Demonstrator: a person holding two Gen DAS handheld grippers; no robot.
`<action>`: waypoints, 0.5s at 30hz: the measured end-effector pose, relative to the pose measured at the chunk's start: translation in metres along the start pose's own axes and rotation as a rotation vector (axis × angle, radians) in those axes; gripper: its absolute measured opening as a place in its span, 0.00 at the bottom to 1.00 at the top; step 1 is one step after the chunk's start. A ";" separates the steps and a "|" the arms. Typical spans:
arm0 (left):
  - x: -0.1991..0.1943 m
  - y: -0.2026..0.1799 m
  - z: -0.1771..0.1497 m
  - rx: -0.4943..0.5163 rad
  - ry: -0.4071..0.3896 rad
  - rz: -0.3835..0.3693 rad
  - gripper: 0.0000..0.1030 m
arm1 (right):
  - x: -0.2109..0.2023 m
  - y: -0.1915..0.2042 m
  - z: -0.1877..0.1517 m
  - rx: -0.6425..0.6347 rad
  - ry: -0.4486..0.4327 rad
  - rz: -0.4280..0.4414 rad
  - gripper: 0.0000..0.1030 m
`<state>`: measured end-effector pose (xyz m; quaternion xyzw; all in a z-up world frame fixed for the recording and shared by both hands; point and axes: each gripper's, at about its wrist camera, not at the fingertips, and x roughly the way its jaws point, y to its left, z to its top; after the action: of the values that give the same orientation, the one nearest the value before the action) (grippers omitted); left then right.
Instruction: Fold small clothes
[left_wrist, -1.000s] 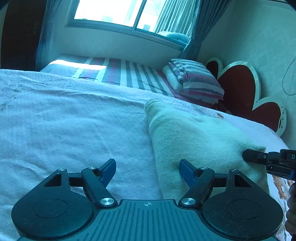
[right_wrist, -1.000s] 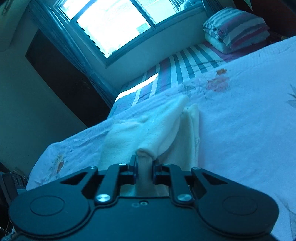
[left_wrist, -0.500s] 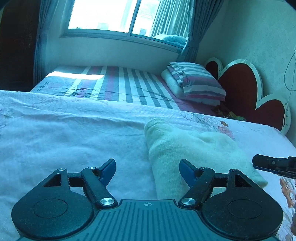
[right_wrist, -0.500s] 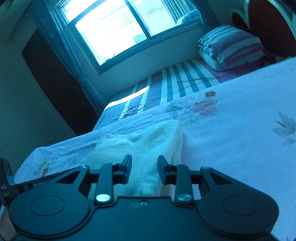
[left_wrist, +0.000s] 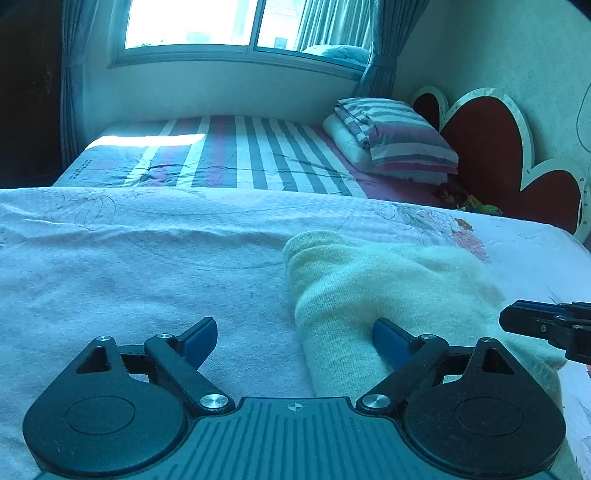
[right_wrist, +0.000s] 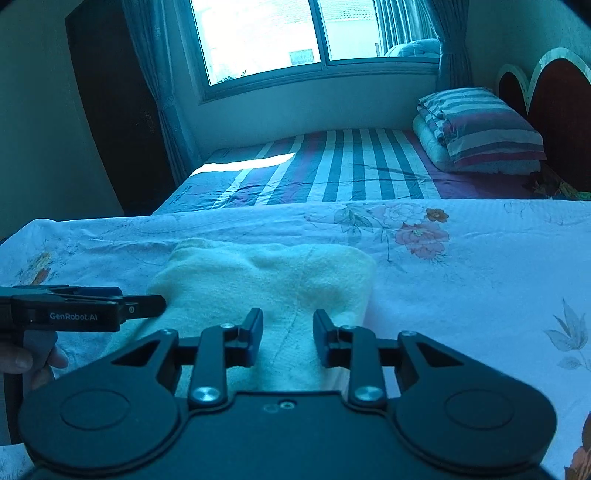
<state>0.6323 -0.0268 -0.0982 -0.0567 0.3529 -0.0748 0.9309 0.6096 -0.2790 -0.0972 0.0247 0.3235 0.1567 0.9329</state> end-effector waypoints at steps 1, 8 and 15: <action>-0.005 -0.001 -0.001 0.004 -0.005 0.000 0.88 | -0.007 0.001 -0.002 0.001 -0.008 0.004 0.29; -0.035 -0.007 -0.034 0.020 0.010 -0.017 0.88 | -0.028 0.004 -0.028 0.041 0.001 -0.019 0.30; -0.077 -0.012 -0.082 0.018 0.012 -0.029 0.88 | -0.062 0.009 -0.065 0.035 0.029 -0.065 0.33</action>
<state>0.5194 -0.0292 -0.1076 -0.0531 0.3569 -0.0919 0.9281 0.5210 -0.2934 -0.1104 0.0280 0.3404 0.1210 0.9321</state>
